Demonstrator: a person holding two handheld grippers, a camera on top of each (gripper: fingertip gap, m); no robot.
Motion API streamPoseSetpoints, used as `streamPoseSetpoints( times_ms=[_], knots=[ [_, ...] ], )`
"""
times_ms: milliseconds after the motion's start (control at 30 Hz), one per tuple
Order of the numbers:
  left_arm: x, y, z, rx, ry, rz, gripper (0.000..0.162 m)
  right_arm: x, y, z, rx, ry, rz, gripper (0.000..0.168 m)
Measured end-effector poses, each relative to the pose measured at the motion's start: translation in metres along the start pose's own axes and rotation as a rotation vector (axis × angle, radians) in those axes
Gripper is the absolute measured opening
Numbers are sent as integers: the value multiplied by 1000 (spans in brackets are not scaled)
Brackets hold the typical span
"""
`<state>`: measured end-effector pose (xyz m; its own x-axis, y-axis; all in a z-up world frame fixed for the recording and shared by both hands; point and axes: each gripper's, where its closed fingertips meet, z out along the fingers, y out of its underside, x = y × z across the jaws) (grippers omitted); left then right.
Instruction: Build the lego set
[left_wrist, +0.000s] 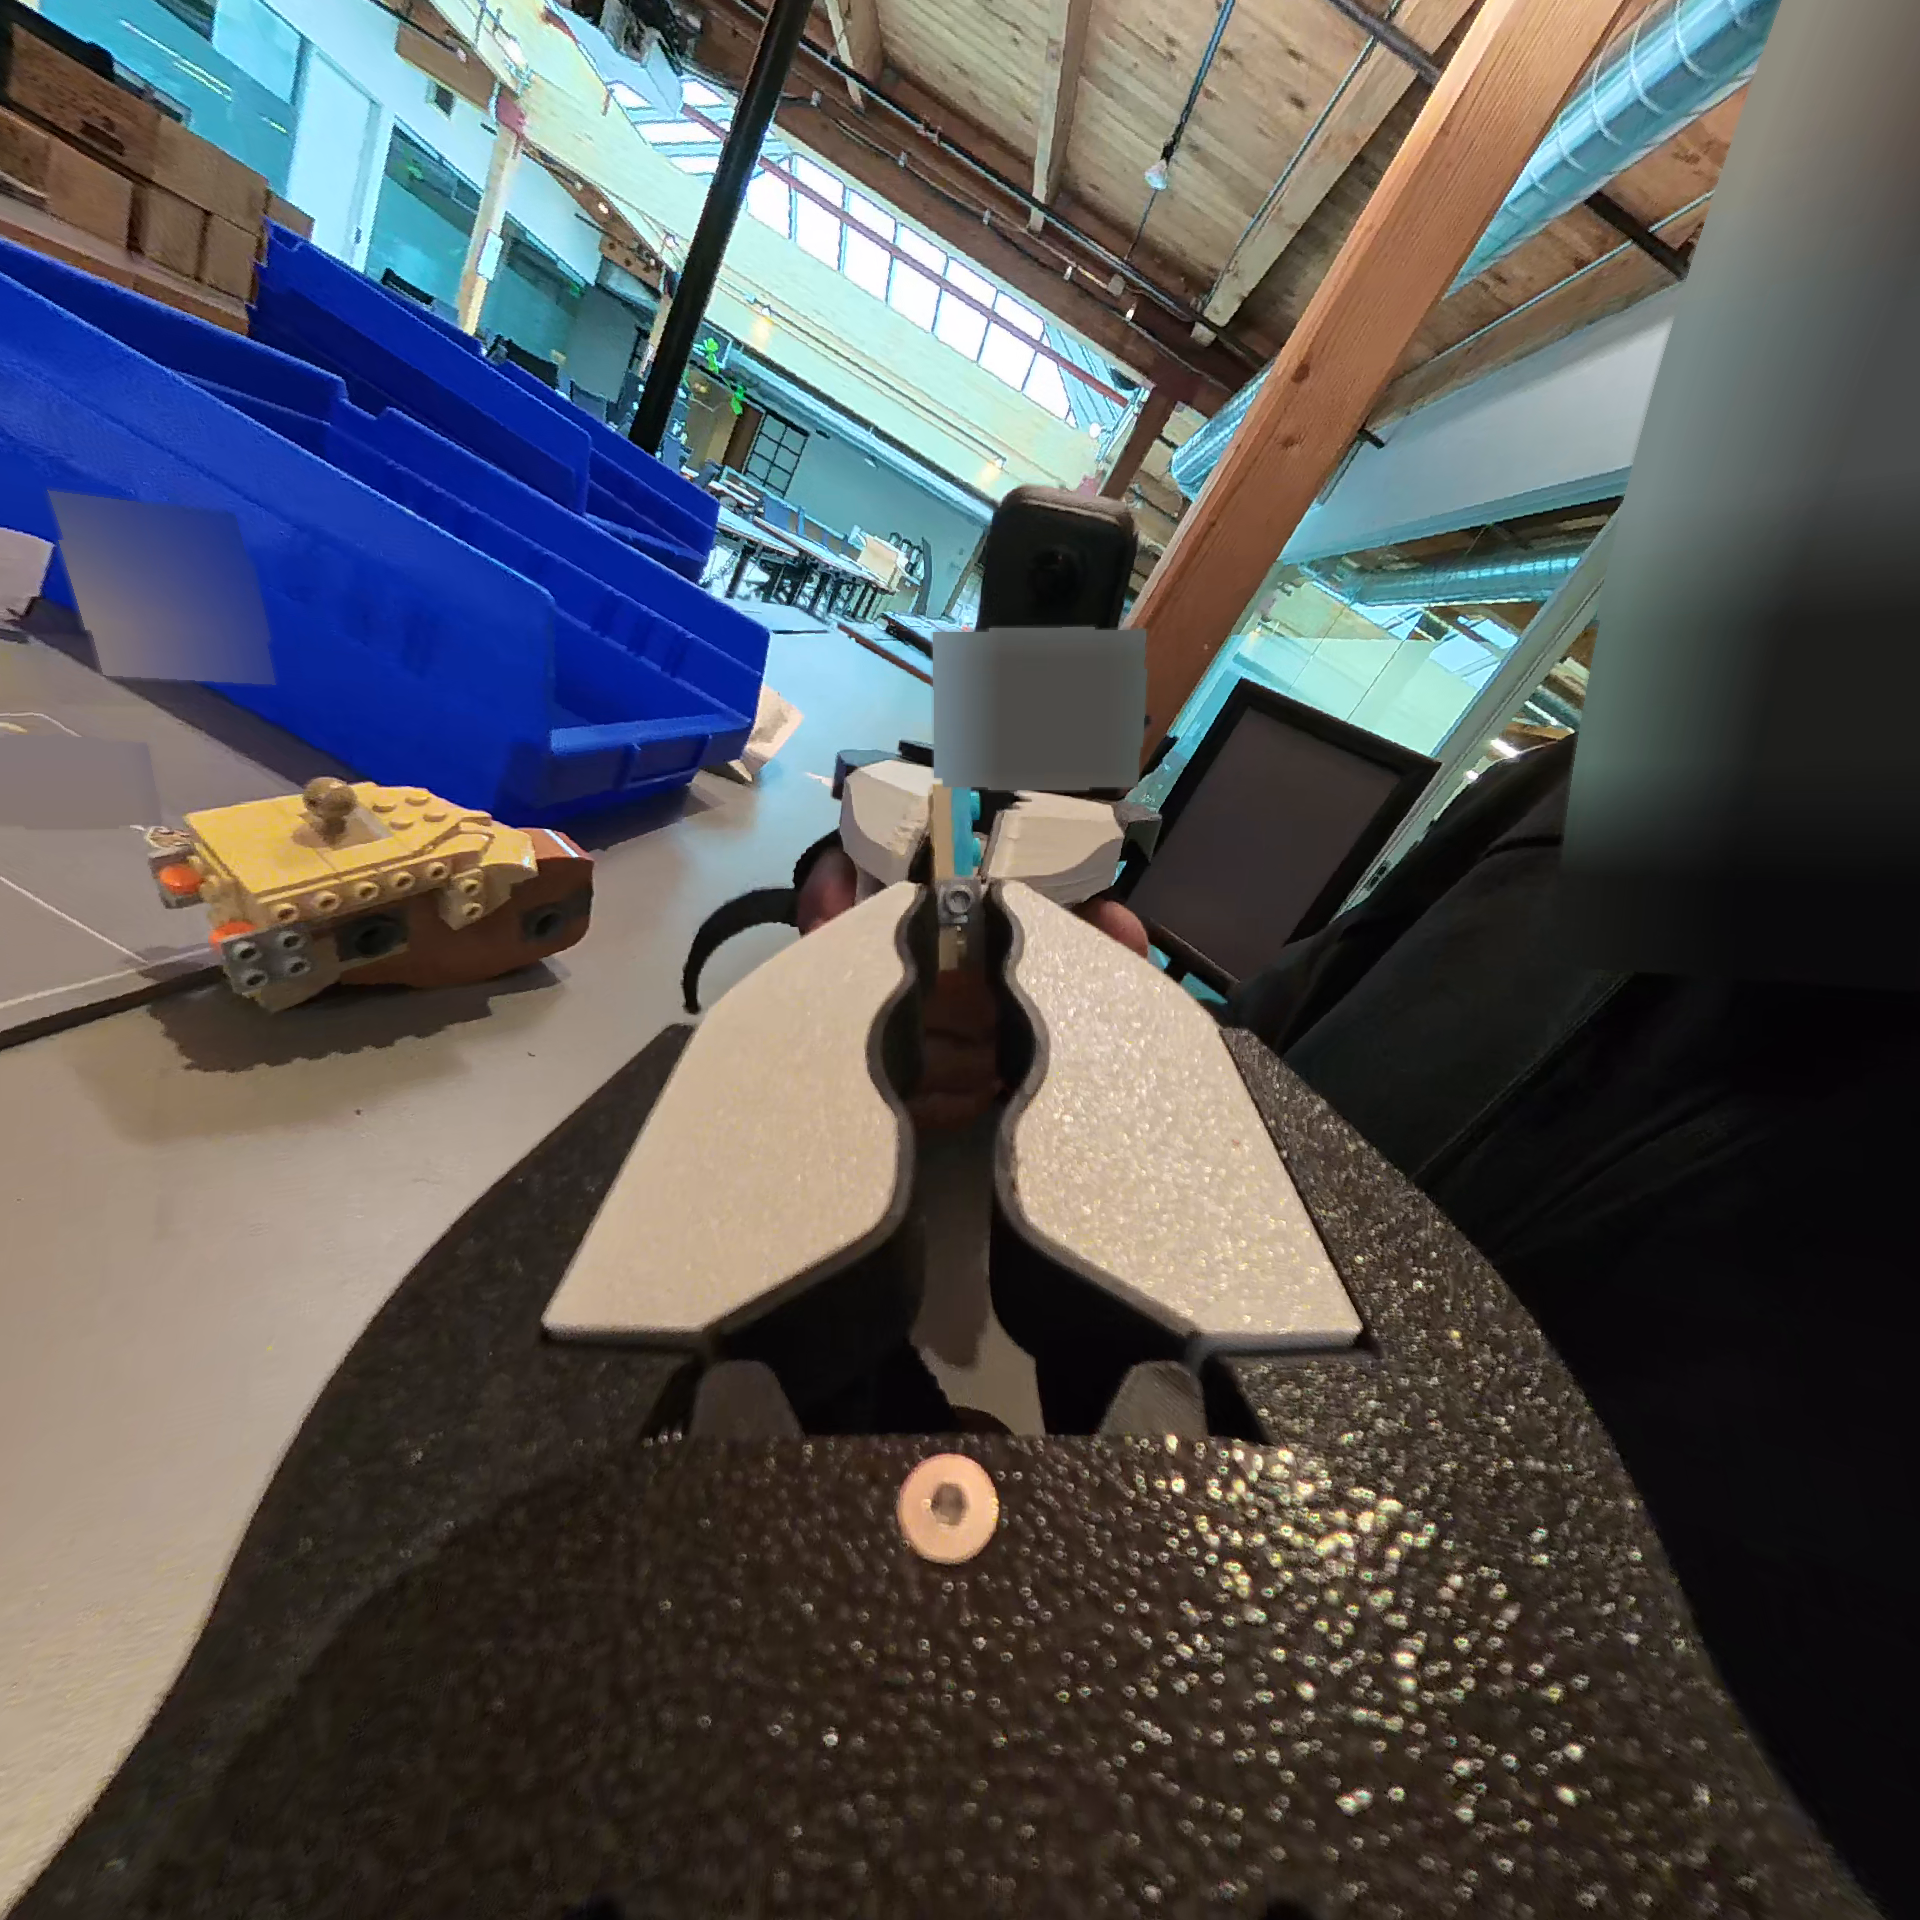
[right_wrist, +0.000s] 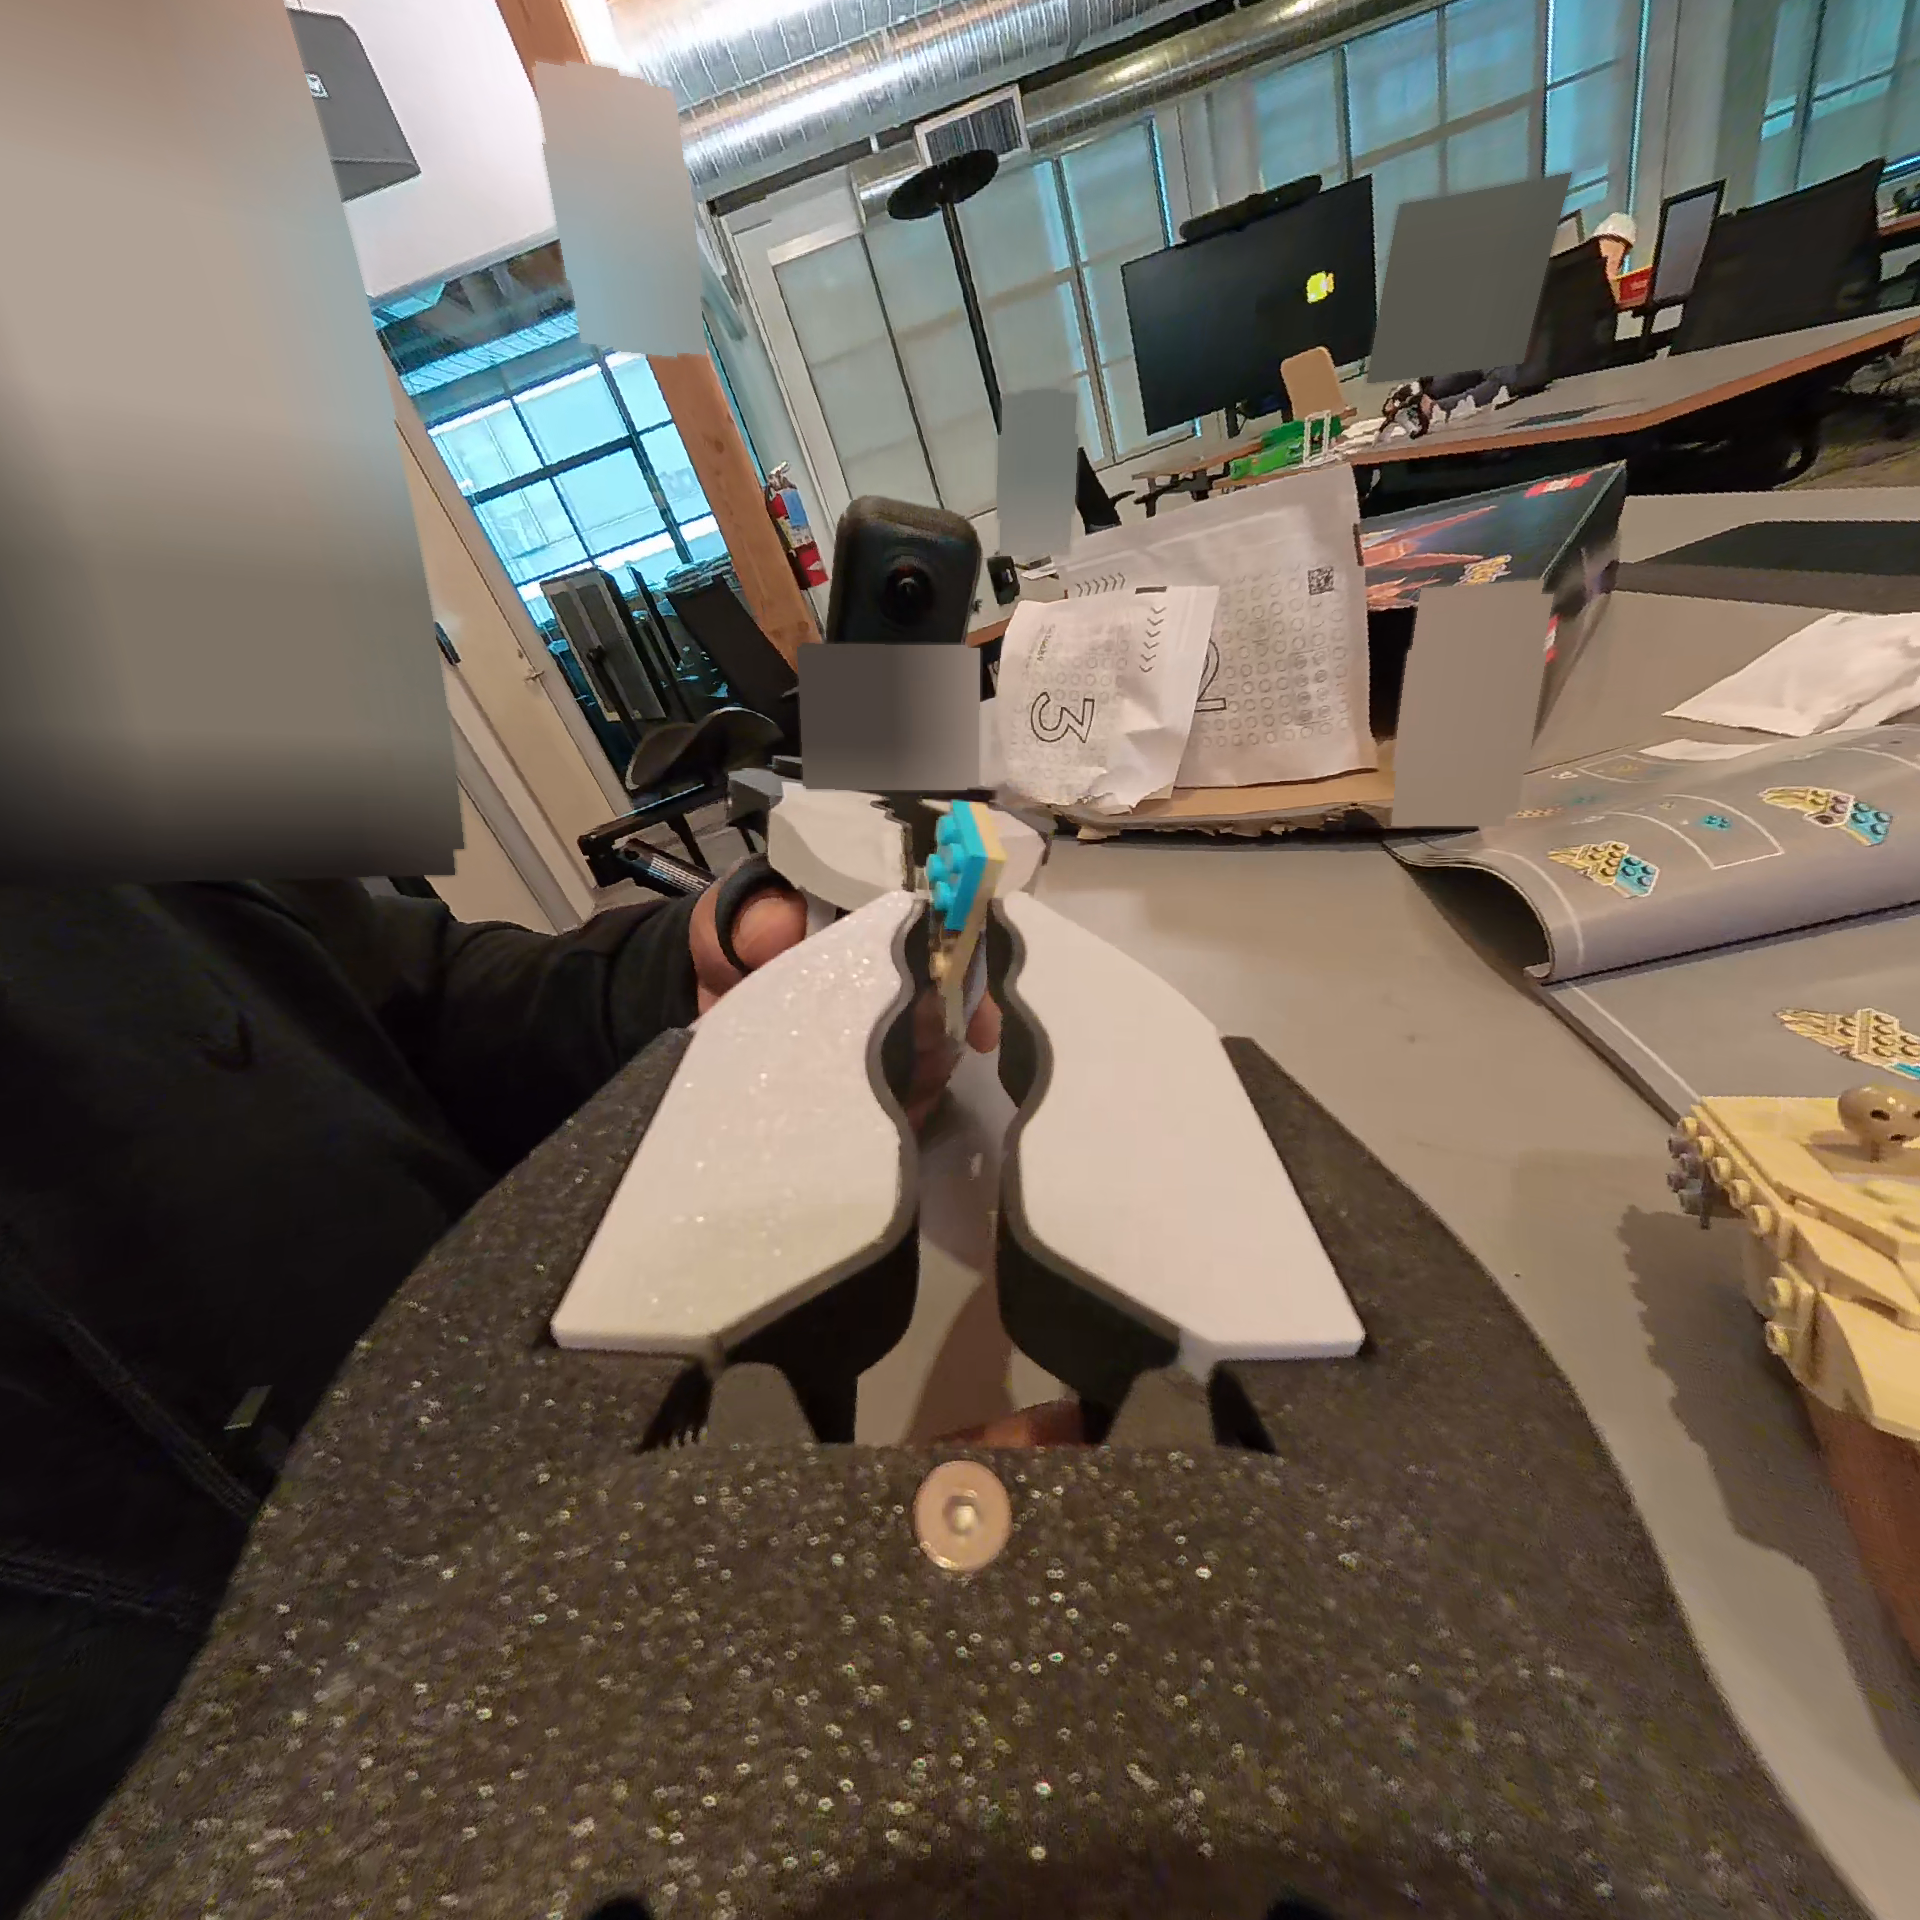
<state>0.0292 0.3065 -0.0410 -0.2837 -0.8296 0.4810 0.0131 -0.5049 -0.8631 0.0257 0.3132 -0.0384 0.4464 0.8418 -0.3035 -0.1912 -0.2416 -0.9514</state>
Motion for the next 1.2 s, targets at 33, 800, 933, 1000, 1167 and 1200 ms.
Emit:
streamPoseSetpoints(
  times_ms=[33,800,933,1000,1167,1200],
  knots=[
    [1,0,0,-6,0,3,8,-1,0,0,0,-6,-1,10],
    [13,1,7,-7,35,33,8,-13,-4,-9,63,-104,39,6],
    [13,0,9,6,40,18,8,-12,-5,-10,80,-109,59,6],
    [12,0,9,8,34,12,9,-12,-5,-10,82,-101,54,6],
    [10,-3,10,28,23,-14,15,-12,-8,-11,110,-97,51,7],
    [10,-3,11,33,21,-19,16,-12,-8,-11,114,-98,54,7]
  ],
)
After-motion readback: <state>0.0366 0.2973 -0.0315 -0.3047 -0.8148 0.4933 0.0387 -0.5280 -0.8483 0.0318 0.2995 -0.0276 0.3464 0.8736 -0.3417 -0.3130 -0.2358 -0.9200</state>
